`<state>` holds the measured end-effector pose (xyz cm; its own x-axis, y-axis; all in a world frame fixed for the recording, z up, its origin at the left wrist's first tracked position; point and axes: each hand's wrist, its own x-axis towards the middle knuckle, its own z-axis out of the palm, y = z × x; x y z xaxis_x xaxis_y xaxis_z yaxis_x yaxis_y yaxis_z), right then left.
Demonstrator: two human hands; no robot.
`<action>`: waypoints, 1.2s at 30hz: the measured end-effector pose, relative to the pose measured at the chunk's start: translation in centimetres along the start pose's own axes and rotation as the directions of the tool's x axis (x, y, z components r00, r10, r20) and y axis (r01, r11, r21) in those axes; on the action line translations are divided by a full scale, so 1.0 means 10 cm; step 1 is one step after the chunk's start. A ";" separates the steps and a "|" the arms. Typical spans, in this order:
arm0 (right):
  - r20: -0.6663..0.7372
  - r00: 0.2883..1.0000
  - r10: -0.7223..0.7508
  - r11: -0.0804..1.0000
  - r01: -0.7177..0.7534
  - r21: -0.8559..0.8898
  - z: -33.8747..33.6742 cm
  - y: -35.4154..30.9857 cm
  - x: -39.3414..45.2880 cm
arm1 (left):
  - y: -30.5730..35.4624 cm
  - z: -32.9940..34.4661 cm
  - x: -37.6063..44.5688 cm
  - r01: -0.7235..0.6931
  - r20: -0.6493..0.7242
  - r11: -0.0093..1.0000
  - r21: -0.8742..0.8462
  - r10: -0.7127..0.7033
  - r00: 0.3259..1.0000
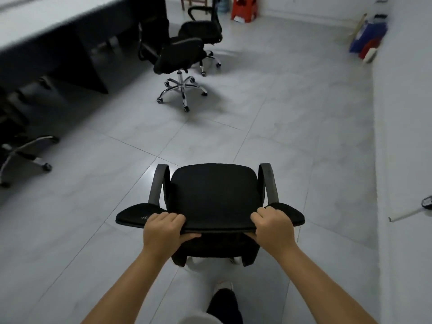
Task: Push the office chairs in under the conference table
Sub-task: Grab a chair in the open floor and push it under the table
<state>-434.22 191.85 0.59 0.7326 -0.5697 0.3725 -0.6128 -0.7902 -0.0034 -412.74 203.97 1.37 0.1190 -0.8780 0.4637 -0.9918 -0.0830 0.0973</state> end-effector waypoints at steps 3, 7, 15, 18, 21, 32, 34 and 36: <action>-0.042 0.997 -0.066 0.997 0.067 0.030 0.15 0.25 0.25 | 0.04 0.17 0.14 0.052 -0.080 0.998 0.025 -0.049 0.996; -0.042 0.991 -0.128 0.991 0.129 0.035 0.36 0.50 0.81 | -0.07 0.38 0.45 0.142 -0.170 0.990 0.017 -0.137 0.976; -0.073 0.948 -0.309 0.942 0.315 0.112 0.78 0.95 1.86 | -0.39 0.68 1.19 0.273 -0.159 0.957 0.098 -0.255 0.954; -0.103 0.921 -0.376 0.918 0.385 0.099 0.94 1.15 2.28 | -0.49 0.81 1.51 0.313 -0.143 0.945 0.091 -0.299 0.944; -0.108 0.901 -0.420 0.896 0.431 0.108 1.10 1.36 2.74 | -0.60 0.93 1.82 0.340 -0.056 0.935 0.103 -0.336 0.940; -0.146 0.787 -0.599 0.768 0.616 0.173 1.91 1.93 4.66 | -1.32 1.40 3.05 0.610 0.020 0.742 0.276 -0.640 0.768; -0.153 0.756 -0.636 0.735 0.654 0.178 2.06 2.00 5.05 | -1.44 1.52 3.30 0.662 0.018 0.700 0.266 -0.691 0.723; -0.169 0.733 -0.658 0.710 0.680 0.183 2.19 2.06 5.42 | -1.57 1.61 3.53 0.658 0.017 0.690 0.303 -0.694 0.720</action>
<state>-400.64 139.74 0.36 0.8908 0.1405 0.4321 0.1171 -0.9899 0.0805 -393.70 166.73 2.04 0.7731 -0.5825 0.2509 -0.6200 -0.7775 0.1055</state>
